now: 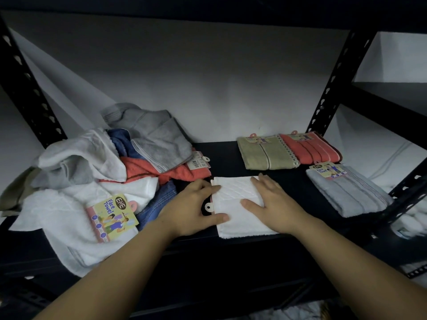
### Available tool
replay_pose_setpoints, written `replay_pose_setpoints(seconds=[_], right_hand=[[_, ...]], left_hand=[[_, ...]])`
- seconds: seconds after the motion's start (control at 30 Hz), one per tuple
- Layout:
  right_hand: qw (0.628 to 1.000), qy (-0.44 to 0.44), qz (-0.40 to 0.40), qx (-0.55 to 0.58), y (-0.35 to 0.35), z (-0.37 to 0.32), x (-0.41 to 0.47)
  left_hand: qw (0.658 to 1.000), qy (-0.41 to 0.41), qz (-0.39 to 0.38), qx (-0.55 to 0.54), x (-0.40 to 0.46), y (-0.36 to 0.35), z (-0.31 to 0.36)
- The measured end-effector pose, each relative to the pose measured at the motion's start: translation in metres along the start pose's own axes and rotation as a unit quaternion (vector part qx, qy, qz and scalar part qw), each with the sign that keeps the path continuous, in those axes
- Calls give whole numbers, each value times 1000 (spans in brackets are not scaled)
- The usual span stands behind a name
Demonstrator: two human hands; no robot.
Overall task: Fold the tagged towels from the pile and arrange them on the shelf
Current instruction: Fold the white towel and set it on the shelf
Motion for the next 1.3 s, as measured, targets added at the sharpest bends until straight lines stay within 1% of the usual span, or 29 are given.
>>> replay_pose_setpoints(seconds=[0.13,0.23,0.37,0.4,0.47,0.5,0.57,0.63,0.7,0.77,0.87,1.0,1.1,1.17,1.23,1.3], right_hand=[[999,-3,-35,-19,-3,7,3],[998,5,-49,-42,-3,9,6],[998,-7,-34,-57,5,10,15],[997,0,-18,-70,7,4,16],[995,35,7,-89,8,-18,17],[995,54,3,-85,4,-32,16],[995,73,-31,-67,-10,-54,13],[991,77,-55,-90,-29,-63,10],[988,75,-48,-124,-40,-64,9],[988,70,-50,-129,-41,-62,10],[989,77,-47,-116,-33,-64,7],[992,86,13,-93,-30,-67,-22],[989,90,4,-118,-42,-58,-46],[987,111,10,-119,-42,-48,-52],[988,137,17,-63,-38,-38,-54],[987,151,29,44,-28,-34,-57]], left_hand=[[999,-15,9,36,-1,1,4],[998,-15,-17,60,-1,0,7],[998,-10,-24,56,-2,2,8],[999,-7,-25,44,-2,2,7],[1000,15,-9,-13,-2,4,0],[998,34,8,-55,-1,7,-4],[988,59,45,-137,-2,12,-12],[977,62,67,-193,-3,14,-16],[971,61,75,-217,-4,14,-16],[969,64,77,-224,-4,15,-16],[973,69,76,-205,-4,14,-16],[981,64,80,-164,-3,13,-18],[985,50,67,-148,-1,12,-17],[992,23,40,-114,1,9,-11],[998,-3,4,-61,1,4,-6],[999,-28,-24,-24,2,0,-3]])
Point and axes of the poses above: each hand's wrist, its own x-axis towards the middle knuckle, its own y-axis out of the back of the hand, z = x × y, the point moved 7 cm from there along x, towards the middle knuckle, and after that the axes turned 4 degrees about x, right-handed, at the moved point
